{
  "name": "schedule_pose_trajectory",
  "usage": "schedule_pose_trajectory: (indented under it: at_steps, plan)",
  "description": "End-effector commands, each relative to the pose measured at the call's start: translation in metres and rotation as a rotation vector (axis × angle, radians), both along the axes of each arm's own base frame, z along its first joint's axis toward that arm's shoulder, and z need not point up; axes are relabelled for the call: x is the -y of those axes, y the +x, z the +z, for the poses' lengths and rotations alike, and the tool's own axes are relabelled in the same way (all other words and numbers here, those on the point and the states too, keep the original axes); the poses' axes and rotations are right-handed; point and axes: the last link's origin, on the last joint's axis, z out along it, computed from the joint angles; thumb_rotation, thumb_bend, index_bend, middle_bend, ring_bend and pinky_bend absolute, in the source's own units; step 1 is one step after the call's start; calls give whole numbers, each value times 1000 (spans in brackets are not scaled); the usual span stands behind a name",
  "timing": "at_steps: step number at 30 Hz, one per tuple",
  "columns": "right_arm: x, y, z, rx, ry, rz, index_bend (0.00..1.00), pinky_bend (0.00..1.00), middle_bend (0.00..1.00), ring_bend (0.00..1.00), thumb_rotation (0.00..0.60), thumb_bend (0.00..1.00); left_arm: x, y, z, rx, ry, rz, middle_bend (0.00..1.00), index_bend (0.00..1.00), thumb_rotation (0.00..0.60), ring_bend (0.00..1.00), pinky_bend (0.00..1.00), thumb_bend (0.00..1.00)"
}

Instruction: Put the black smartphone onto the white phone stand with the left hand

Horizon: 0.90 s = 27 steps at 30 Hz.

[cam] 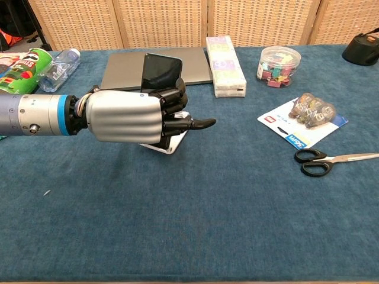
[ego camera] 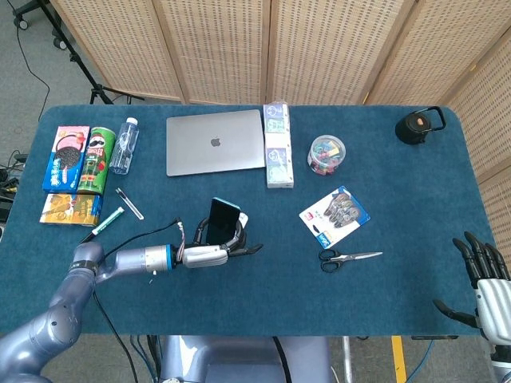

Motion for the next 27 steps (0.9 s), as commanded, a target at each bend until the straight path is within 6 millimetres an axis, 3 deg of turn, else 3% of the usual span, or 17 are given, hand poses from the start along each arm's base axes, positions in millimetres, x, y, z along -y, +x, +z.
schedule_pose_trajectory:
  at_steps: [1, 14, 21, 27]
  plan:
    - [0, 0, -1, 2, 5, 0, 0, 0, 0, 0, 600, 0, 1, -1, -1, 1, -3, 2, 0, 231, 600, 312, 318, 92]
    - [-1, 1, 0, 7, 9, 3, 0, 0, 0, 0, 600, 0, 0, -1, 6, 49, 0, 33, 0, 82, 600, 222, 298, 2]
    - [-3, 1, 1, 8, 17, 0, 0, 0, 0, 0, 600, 0, 6, 1, 40, 192, -56, 36, 0, 5, 600, 106, 288, 0]
    - [-5, 3, 1, 12, 23, 8, 0, 0, 0, 0, 600, 0, 26, -9, 89, 487, -139, 192, 0, 0, 600, 21, 238, 0]
